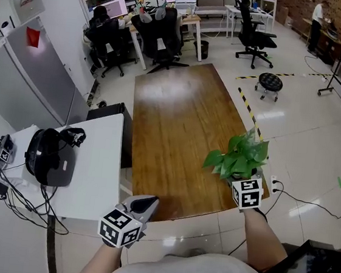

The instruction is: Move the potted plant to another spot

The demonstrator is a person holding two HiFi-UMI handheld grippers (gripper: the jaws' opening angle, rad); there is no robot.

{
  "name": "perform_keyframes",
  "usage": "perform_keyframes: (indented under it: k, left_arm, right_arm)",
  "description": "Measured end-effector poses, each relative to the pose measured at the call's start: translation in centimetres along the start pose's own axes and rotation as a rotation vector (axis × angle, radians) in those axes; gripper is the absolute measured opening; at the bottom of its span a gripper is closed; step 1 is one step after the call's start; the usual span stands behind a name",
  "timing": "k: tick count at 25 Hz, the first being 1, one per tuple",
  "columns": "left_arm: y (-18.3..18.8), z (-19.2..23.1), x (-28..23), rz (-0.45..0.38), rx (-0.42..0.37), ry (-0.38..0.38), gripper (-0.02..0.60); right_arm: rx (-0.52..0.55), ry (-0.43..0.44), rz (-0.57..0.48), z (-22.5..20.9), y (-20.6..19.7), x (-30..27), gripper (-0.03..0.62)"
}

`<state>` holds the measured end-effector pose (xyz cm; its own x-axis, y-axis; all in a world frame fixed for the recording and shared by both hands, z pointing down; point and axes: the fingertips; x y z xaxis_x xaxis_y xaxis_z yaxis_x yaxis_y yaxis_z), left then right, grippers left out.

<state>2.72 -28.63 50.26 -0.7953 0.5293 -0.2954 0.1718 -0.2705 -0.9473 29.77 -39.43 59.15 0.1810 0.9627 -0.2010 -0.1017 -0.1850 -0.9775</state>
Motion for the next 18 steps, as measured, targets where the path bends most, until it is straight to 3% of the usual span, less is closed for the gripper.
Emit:
perform_keyframes:
  k: [7, 18]
  left_arm:
    - [0.4, 1.8, 4.4, -0.036, 0.008, 0.025, -0.014]
    - [-0.7, 6.4, 16.1, -0.079, 0.034, 0.184, -0.014]
  right_arm:
    - [0.017, 0.044, -0.028, 4.8, 4.0, -1.3, 0.472]
    - [0.045, 0.195, -0.061, 18.3, 8.5, -4.4, 0.472]
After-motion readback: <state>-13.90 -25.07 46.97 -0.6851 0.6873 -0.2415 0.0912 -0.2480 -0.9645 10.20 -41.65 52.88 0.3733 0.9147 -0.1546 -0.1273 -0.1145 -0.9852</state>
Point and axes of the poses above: the fingertips, and each gripper's own axes: x backward along the fingers, z to its left, y out of its top, and after that the axes turned 13 degrees about -z, right-handed
